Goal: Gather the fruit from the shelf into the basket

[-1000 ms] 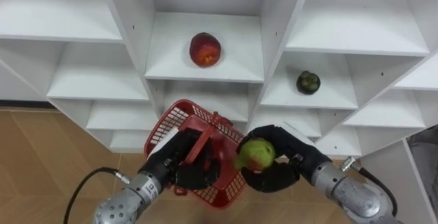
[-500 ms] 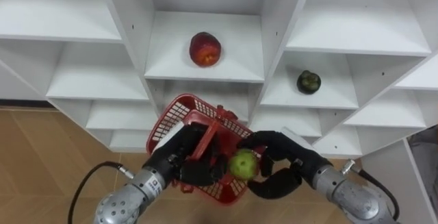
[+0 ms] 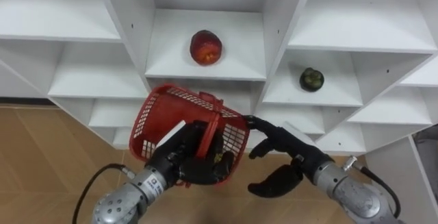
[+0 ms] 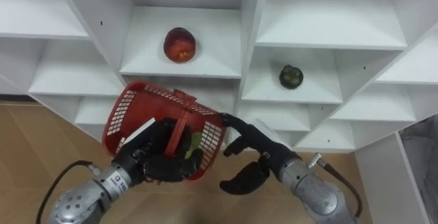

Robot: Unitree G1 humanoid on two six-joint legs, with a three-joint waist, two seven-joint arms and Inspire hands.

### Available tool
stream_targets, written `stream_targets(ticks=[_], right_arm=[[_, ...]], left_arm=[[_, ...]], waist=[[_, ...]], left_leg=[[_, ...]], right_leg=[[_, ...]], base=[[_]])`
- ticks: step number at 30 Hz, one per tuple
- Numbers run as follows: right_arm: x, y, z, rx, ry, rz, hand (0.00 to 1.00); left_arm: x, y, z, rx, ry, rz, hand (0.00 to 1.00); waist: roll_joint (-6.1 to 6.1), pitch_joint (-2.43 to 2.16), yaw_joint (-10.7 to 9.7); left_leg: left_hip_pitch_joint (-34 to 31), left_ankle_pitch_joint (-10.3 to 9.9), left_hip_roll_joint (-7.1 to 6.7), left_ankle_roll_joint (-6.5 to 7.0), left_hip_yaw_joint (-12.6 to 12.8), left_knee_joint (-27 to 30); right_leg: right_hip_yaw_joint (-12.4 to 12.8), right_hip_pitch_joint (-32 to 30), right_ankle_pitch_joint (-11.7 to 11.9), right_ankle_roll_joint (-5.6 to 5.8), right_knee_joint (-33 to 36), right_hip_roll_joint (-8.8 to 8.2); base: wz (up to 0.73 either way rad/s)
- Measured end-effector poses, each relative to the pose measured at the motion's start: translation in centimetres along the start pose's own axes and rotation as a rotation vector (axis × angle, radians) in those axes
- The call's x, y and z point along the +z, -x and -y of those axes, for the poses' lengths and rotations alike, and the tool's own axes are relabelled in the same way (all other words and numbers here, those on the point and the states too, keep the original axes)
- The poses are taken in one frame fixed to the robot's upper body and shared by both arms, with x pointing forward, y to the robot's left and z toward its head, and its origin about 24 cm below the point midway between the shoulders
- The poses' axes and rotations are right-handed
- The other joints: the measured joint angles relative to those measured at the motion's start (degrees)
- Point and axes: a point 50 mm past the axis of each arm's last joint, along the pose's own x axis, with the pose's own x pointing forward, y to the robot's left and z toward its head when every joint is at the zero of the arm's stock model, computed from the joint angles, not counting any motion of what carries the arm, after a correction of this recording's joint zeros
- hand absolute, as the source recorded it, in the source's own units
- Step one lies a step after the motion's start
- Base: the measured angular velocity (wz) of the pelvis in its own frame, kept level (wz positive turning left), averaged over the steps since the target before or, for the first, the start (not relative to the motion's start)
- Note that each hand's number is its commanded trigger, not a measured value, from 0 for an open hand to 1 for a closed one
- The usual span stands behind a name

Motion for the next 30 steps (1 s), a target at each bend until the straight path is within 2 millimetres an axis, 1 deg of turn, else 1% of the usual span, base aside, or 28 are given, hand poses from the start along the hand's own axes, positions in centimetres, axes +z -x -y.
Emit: stream_targets(ticks=[7,15,20,22,23,25,27,29,30], right_arm=[[-0.4,0.3,-0.3,0.000,-0.018,-0.011,0.00],[-0.5,0.4,-0.3,-0.021,-0.023,-0.014,0.00],[-0.1,0.5,-0.2,-0.046,-0.043,0.009,0.00],[-0.1,0.5,-0.2,-0.062,-0.048,0.009,0.00],[0.0,0.5,-0.2,-0.064,-0.050,0.010,0.00],[0.4,0.4,-0.1,-0.068,-0.046,0.030,0.00],[0.8,0.3,-0.1,-0.069,-0.048,0.047,0.00],[0.8,0.3,-0.4,-0.061,-0.051,0.050,0.00],[1.0,0.2,-0.5,-0.058,-0.053,0.054,0.00]], left_arm=[[-1.1,0.5,0.0,0.011,0.043,-0.039,1.00],[-1.4,0.7,-0.3,0.029,0.046,-0.063,1.00],[-1.4,0.7,-0.5,0.054,0.046,-0.062,1.00],[-1.4,0.8,-0.6,0.071,0.046,-0.062,1.00],[-1.4,0.8,-0.6,0.076,0.046,-0.062,1.00],[-1.5,0.8,-0.7,0.089,0.016,-0.072,1.00],[-1.5,0.9,-0.8,0.103,0.005,-0.078,1.00],[-1.9,1.1,-0.8,0.113,0.013,-0.090,1.00],[-2.3,1.4,-0.7,0.120,0.020,-0.106,1.00]], waist=[[-0.02,0.00,-0.1],[0.03,-0.03,0.1],[0.35,-0.23,0.9],[0.32,-0.26,1.9],[0.31,-0.25,2.0],[0.19,-0.33,2.7],[0.04,-0.35,3.0],[-0.20,-0.39,3.2],[-0.41,-0.49,3.2]], left_leg=[[0.0,0.0,-0.05,0.00,0.0,0.0],[0.6,0.0,-0.02,0.00,0.0,0.0],[1.0,0.0,0.00,0.00,0.0,-0.3],[1.4,0.0,0.00,-0.03,0.1,-0.6],[1.5,0.0,0.00,-0.04,0.1,-0.6],[2.0,0.0,-0.02,-0.06,-0.1,-0.8],[2.2,0.0,-0.03,-0.06,-0.1,-0.8],[3.2,0.0,-0.04,-0.07,-0.2,-1.1],[3.9,0.0,-0.02,-0.07,-0.2,-1.4]], right_leg=[[0.0,0.1,0.0,0.01,-0.1,-0.02],[0.0,0.7,0.0,0.01,-0.2,0.03],[0.0,1.1,0.0,0.00,-0.2,0.13],[0.1,1.2,0.0,-0.01,-0.2,0.32],[0.1,1.2,0.0,-0.01,-0.2,0.28],[-0.1,1.7,0.0,-0.02,-0.3,0.12],[-0.2,2.1,0.0,-0.02,-0.5,0.12],[-0.5,3.5,0.0,0.02,-1.3,0.20],[-0.8,4.4,0.0,0.06,-1.8,0.33]], base=[[0.00],[0.00],[0.00],[-0.04],[0.00],[0.00],[0.06],[0.07],[0.10]])
